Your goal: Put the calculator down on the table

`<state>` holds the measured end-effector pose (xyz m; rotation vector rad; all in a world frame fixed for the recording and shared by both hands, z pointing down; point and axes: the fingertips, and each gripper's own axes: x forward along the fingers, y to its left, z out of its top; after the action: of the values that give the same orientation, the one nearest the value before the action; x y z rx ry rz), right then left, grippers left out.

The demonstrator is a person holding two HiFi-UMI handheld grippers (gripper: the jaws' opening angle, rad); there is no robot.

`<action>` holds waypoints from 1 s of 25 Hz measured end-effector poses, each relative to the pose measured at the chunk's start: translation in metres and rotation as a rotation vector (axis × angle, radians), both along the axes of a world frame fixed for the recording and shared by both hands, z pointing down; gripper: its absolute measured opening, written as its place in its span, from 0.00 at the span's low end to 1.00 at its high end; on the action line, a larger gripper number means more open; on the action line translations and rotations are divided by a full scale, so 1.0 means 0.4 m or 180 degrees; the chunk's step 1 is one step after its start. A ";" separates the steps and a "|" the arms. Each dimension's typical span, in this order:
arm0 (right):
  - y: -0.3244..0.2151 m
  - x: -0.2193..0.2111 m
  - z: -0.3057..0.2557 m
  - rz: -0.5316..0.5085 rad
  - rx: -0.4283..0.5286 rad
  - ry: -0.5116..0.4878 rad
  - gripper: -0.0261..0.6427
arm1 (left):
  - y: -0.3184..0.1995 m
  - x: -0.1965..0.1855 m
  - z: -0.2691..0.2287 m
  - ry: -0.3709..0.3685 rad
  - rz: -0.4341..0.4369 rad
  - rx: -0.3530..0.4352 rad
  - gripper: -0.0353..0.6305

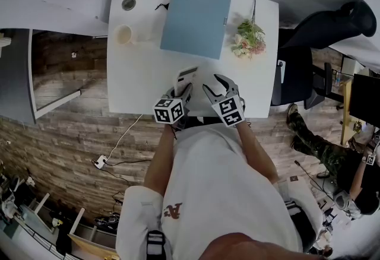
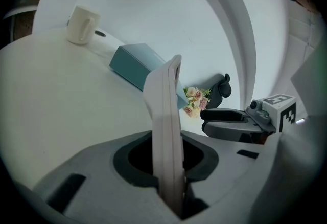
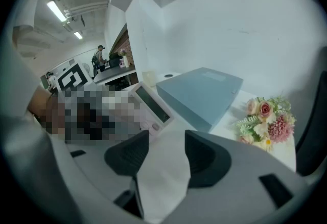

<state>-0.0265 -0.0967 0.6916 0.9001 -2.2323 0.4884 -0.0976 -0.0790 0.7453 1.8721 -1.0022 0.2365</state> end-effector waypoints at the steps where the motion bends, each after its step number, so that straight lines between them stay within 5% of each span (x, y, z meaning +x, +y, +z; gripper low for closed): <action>1: 0.002 0.000 0.000 -0.0003 -0.0001 0.0001 0.38 | 0.002 0.002 0.000 0.0026 -0.0002 -0.0015 0.18; 12: 0.010 0.002 0.004 -0.0034 -0.0014 0.0014 0.38 | 0.004 -0.010 0.024 0.0124 -0.0148 -0.0150 0.21; 25: 0.016 -0.004 0.005 -0.0055 -0.0005 0.0005 0.38 | -0.001 -0.035 0.034 -0.0392 -0.0068 0.0117 0.33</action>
<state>-0.0281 -0.0901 0.6935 0.8792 -2.2362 0.4813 -0.1115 -0.0793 0.7591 1.8976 -1.1161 0.3261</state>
